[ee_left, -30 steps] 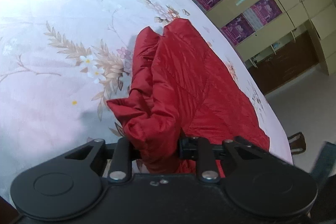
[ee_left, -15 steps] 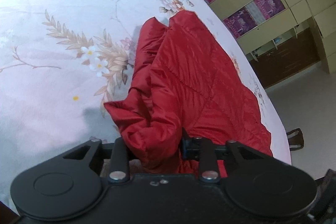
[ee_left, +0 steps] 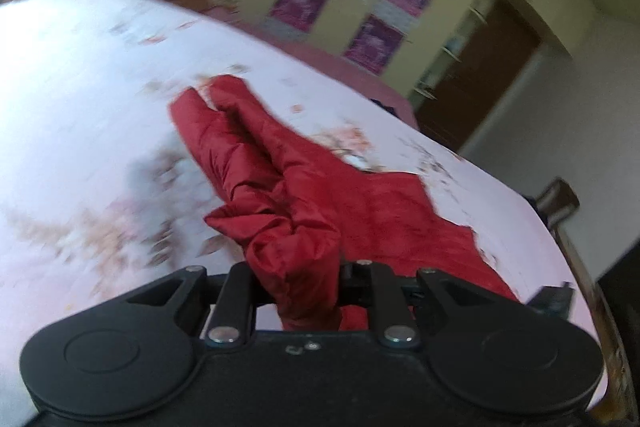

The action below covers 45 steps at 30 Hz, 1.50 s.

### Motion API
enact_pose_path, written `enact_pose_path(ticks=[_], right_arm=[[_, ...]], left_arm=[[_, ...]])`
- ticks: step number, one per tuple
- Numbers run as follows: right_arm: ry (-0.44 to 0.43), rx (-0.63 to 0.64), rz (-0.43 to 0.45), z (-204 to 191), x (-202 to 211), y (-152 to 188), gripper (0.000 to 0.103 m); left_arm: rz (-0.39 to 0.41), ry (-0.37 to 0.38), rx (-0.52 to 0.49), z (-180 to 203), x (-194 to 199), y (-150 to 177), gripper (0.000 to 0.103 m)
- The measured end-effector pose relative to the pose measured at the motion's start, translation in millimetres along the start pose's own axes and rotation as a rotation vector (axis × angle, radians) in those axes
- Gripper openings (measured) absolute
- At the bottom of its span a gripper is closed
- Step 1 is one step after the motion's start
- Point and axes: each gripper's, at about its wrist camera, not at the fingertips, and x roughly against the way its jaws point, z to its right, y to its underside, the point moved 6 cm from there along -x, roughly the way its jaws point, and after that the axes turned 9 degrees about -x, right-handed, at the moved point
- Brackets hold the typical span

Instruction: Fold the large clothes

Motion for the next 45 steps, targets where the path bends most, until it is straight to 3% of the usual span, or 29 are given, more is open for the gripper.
enact_pose_path(ticks=[4,12,16,20,27,31,32,33,35,42,45], right_arm=[[-0.030,-0.101,0.012,15,26,-12,0.021],[0.112,-0.155,0.086,98,124,7,0.021],[0.178,-0.174,0.050,128,134,30,0.021],[0.167,-0.240,0.016,150,126,48,0.021],[0.134,-0.358,0.061,182,158,58,0.021],[0.105,-0.436,0.075,197,180,60,0.022],[0.098,-0.447,0.084,200,185,60,0.022],[0.092,-0.454,0.098,201,192,58,0.022],[0.086,-0.451,0.117,209,193,51,0.021],[0.069,-0.441,0.130,215,210,44,0.022],[0.038,-0.459,0.147,219,214,37,0.022]], left_arm=[[0.008,0.008,-0.105,42,-2,-14,0.017],[0.008,0.075,-0.234,121,-19,-11,0.017],[-0.019,0.134,-0.289,160,-38,6,0.017],[-0.081,0.191,-0.356,199,-71,35,0.017],[-0.180,0.172,-0.483,238,-113,85,0.019],[-0.182,0.152,-0.522,249,-113,90,0.038],[-0.183,0.161,-0.522,251,-111,89,0.048],[-0.187,0.180,-0.515,253,-109,87,0.066],[-0.182,0.218,-0.486,257,-95,91,0.082],[-0.174,0.283,-0.376,252,-70,71,0.083],[-0.115,0.266,-0.328,235,-46,49,0.088]])
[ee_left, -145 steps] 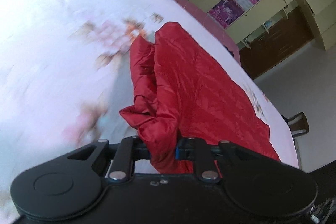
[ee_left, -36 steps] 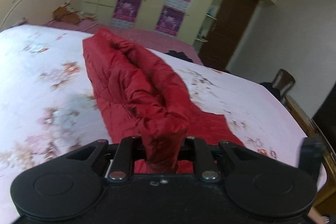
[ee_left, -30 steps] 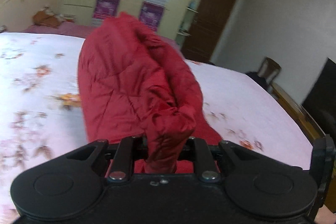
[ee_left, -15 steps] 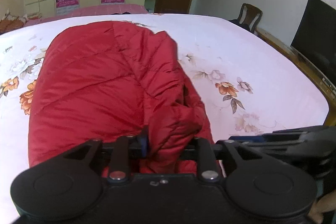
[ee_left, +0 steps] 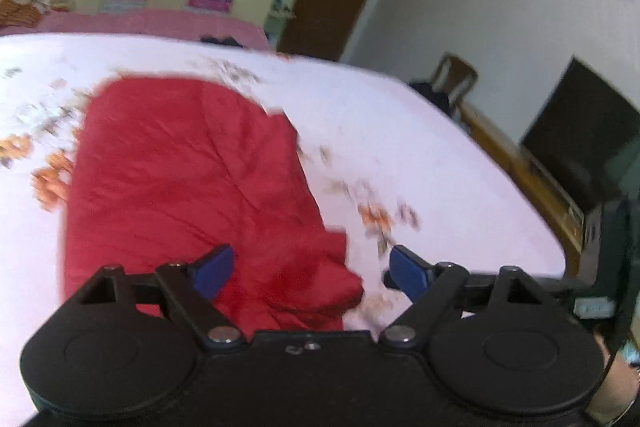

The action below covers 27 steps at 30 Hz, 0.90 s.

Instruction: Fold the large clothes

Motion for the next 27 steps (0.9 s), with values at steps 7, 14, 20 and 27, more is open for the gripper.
enact_pose_path(ticks=[7,14,20,27], right_arm=[[-0.129,0.047,0.073,-38,10,-19,0.093],[-0.170,0.118,-0.081,-66,-32,7,0.053],[-0.129,0.166,-0.115,-54,-38,18,0.010],[-0.042,0.104,-0.217,-3,-61,40,0.006]], left_arm=[[0.016,-0.317,0.020,-76,16,0,0.075],[-0.028,-0.367,0.111,-109,-2,30,0.061],[-0.040,-0.288,0.075,-90,-20,34,0.052],[-0.070,-0.258,0.022,-73,-39,45,0.054]])
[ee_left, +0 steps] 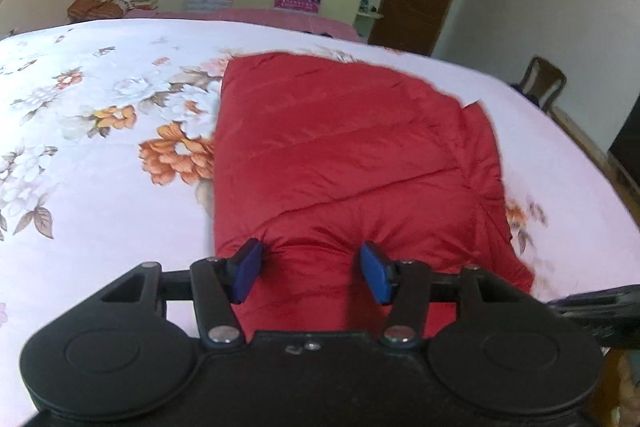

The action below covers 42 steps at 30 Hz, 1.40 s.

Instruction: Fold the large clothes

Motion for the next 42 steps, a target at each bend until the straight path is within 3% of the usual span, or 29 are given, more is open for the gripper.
enact_pose_path(ticks=[5,12,17,18,20,21,30,39,42], right_arm=[[0.000,-0.032,-0.006,4,-4,-2,0.007],[0.003,0.044,-0.010,3,-5,2,0.008],[-0.006,0.063,0.001,-2,13,-3,0.011],[-0.008,0.063,0.006,-2,17,-6,0.015],[0.021,0.065,0.040,0,27,-12,0.065],[0.031,0.070,0.065,2,32,-15,0.072],[0.019,-0.113,0.161,19,43,-67,0.073],[-0.047,-0.239,0.185,-3,0,-135,0.073],[-0.023,-0.291,0.162,1,-26,-153,0.073]], left_arm=[[-0.023,-0.026,-0.031,4,-10,3,0.054],[-0.083,-0.062,-0.082,12,-8,-10,0.057],[-0.057,-0.108,-0.130,12,2,-29,0.062],[-0.050,-0.117,-0.140,13,4,-33,0.062],[-0.033,-0.129,-0.159,11,7,-41,0.067],[-0.027,-0.132,-0.163,9,7,-45,0.068],[-0.009,-0.104,-0.170,-11,-11,-75,0.068],[-0.049,-0.084,-0.082,-57,-56,-100,0.068],[-0.065,-0.064,-0.062,-63,-77,-105,0.068]])
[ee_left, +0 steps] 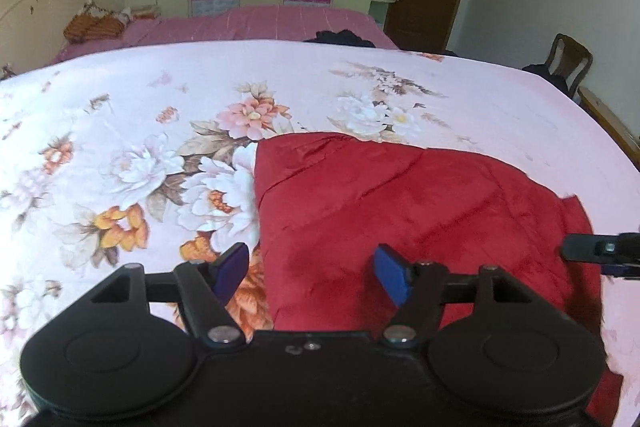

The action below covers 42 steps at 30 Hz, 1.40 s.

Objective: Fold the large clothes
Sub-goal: 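Release and press the folded jacket bundle flat with both tools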

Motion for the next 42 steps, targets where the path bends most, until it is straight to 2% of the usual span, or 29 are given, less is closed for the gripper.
enact_pose_path(ticks=[2,3,4,5,6,8,10,13,15,18,23,24,26,28,37,42], right_arm=[[-0.012,-0.035,-0.017,4,-14,-5,0.072],[-0.009,-0.047,-0.010,5,-18,-6,0.068],[-0.024,-0.053,-0.014,5,-20,-6,0.037],[-0.037,-0.063,-0.022,4,-23,-5,0.025],[-0.031,-0.062,-0.013,4,-24,-5,0.025],[-0.011,-0.029,0.020,3,-23,-4,0.016],[0.043,-0.028,0.060,13,-25,-3,0.016],[0.090,-0.087,0.033,38,-46,6,0.016],[0.111,-0.055,0.048,39,-51,12,0.016],[0.097,-0.035,0.105,44,-54,21,0.015],[0.101,-0.054,0.068,40,-46,10,0.016],[0.107,-0.039,0.073,37,-41,7,0.018],[0.109,-0.011,0.098,31,-30,4,0.042],[0.112,0.023,0.112,27,-21,4,0.053],[0.091,0.090,0.124,21,18,17,0.053],[0.063,0.118,0.086,22,37,36,0.053]], left_arm=[[-0.006,0.012,0.003,1,-12,-1,0.068],[-0.012,0.015,0.003,2,-18,0,0.068],[-0.017,0.021,0.002,3,-23,2,0.068],[-0.023,0.026,-0.004,5,-27,4,0.068],[-0.025,0.027,-0.008,7,-31,5,0.068],[-0.019,0.029,-0.017,10,-34,5,0.068],[-0.013,0.027,-0.039,14,-38,5,0.069],[-0.030,0.017,-0.070,19,-52,10,0.073],[-0.031,0.004,-0.088,21,-60,13,0.075],[-0.044,0.014,-0.065,18,-68,16,0.083],[-0.082,0.034,-0.021,12,-66,13,0.084],[-0.086,0.036,-0.009,11,-65,12,0.084],[-0.086,0.027,-0.002,10,-59,11,0.083],[-0.081,0.017,-0.009,11,-53,9,0.082],[-0.035,0.033,-0.016,21,-9,6,0.081],[-0.022,0.054,-0.037,35,16,17,0.081]])
